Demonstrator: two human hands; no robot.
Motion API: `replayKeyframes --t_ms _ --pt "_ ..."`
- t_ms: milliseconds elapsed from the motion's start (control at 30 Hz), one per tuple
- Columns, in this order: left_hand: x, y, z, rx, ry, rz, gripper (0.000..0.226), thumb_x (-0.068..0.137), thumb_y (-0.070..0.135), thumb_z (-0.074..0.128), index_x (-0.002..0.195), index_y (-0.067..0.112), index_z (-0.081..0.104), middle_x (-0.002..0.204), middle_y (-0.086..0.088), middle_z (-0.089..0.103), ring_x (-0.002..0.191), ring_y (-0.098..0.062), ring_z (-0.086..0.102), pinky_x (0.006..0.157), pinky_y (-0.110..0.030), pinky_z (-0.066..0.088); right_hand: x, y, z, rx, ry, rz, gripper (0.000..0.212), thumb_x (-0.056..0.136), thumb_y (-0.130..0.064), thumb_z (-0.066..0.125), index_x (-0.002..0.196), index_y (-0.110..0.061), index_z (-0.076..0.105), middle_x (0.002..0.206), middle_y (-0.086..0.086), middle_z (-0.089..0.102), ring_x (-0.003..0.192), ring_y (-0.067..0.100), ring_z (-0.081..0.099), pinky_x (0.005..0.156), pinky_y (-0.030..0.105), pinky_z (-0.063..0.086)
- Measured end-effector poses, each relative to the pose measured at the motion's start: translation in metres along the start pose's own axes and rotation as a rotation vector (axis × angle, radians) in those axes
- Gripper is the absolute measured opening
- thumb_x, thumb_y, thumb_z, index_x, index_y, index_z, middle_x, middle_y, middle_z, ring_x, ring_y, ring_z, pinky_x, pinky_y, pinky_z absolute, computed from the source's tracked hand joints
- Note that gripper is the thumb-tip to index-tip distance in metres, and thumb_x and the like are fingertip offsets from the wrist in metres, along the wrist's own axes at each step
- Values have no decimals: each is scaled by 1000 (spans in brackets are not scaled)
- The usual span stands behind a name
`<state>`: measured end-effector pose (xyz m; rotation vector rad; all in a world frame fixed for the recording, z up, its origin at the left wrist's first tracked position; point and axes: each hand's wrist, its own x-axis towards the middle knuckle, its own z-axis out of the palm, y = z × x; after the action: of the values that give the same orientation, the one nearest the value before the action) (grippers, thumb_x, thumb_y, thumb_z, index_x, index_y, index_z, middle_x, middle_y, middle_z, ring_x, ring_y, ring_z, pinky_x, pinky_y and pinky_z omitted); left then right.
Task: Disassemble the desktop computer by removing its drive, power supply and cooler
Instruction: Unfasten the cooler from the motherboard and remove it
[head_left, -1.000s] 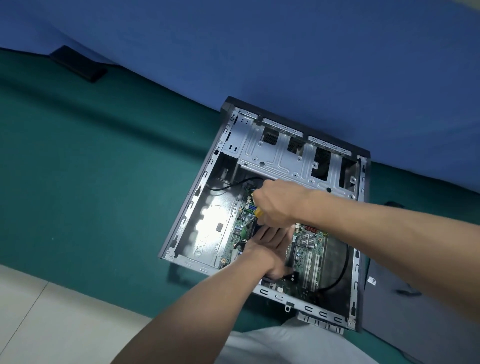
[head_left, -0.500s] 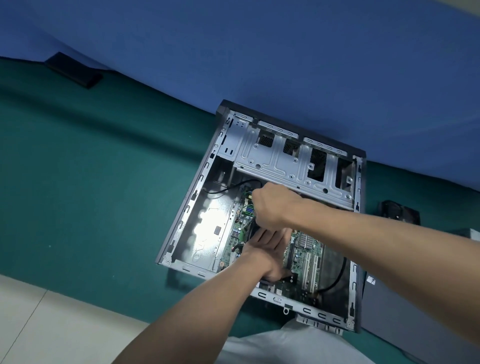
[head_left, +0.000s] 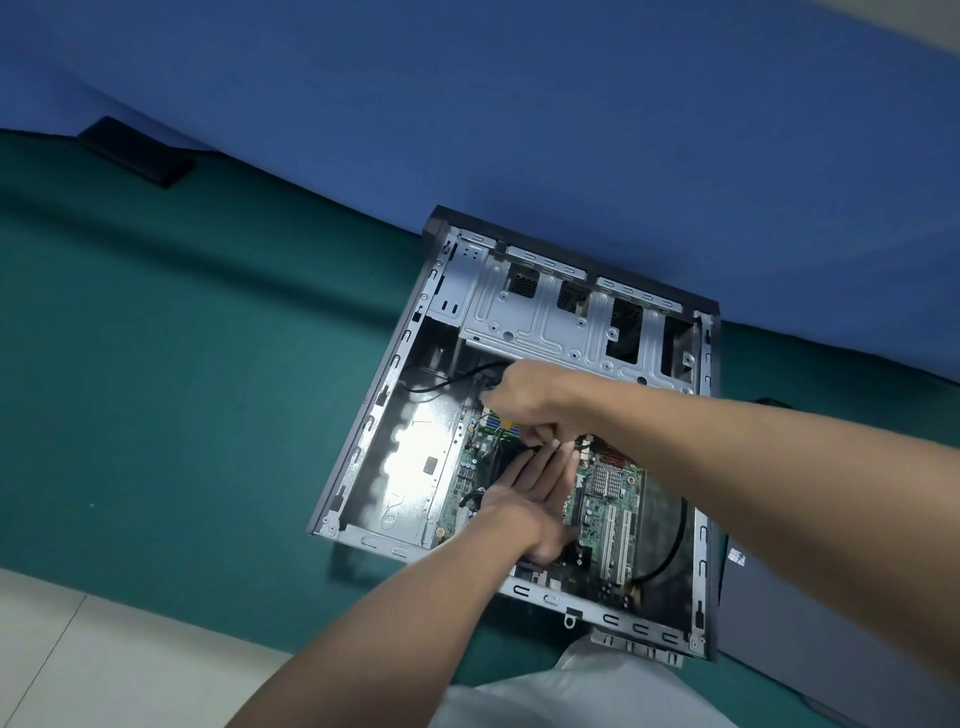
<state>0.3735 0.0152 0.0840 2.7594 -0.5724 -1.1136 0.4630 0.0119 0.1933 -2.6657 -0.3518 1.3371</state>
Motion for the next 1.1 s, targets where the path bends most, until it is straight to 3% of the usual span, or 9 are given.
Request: replayKeyframes --t_ms 67,267,433,567,633,733,833,967,1100 --pt "0 0 1 16 11 7 75 102 53 10 142 9 -37 143 -7 -48 132 -21 -44 111 -38 -24 0 0 -4 -86 -12 19 31 98 -14 39 81 3 58 64 11 50 52 20 45 42 24 32" --pt "2 1 3 -24 20 -6 77 103 51 16 141 13 -39 138 -1 -52 129 -17 -45 111 -38 -24 -6 2 1 -571 106 -246 30 98 -13 40 68 -10 44 66 4 47 56 16 46 44 24 32" --pt "4 0 4 -21 6 -37 76 102 54 15 144 15 -36 149 3 -41 138 -18 -37 104 -37 -26 -7 0 4 -731 179 -520 41 98 -8 36 58 -8 29 54 6 39 53 22 50 49 32 47" --pt "3 2 6 -17 55 -17 76 103 51 15 145 11 -33 149 -2 -43 134 -16 -41 110 -36 -24 -3 2 2 -438 112 -340 40 93 -13 58 57 -12 41 54 3 44 46 16 44 41 22 32" --pt "5 1 8 19 86 -30 75 104 50 19 151 7 -19 158 -8 -29 143 -22 -29 115 -38 -19 -2 4 -4 -233 -16 -88 42 99 -31 51 65 -6 52 58 4 52 48 16 47 44 23 36" --pt "1 -1 8 1 56 -12 75 103 48 19 150 7 -22 156 -9 -31 143 -24 -30 113 -40 -20 -1 4 -8 -103 -226 170 34 104 -19 35 91 3 57 79 16 49 57 22 42 55 31 40" --pt "0 1 10 -106 149 1 75 103 39 32 153 8 -15 162 -8 -18 148 -25 -15 118 -42 -10 1 1 -3 -339 -92 1 20 99 -14 41 87 -5 54 75 8 50 60 17 45 59 26 40" --pt "5 1 7 38 42 -49 75 102 52 14 149 9 -26 156 -6 -33 139 -22 -35 106 -39 -24 -6 2 4 -743 104 -262 33 96 -15 41 64 -11 42 63 3 45 53 15 41 42 25 29" --pt "3 -1 2 3 -40 -42 71 102 54 11 154 12 -14 160 -4 -23 145 -25 -26 113 -40 -18 -8 5 15 -962 307 -500 40 100 -15 34 60 -11 31 57 4 36 65 23 46 47 31 31"
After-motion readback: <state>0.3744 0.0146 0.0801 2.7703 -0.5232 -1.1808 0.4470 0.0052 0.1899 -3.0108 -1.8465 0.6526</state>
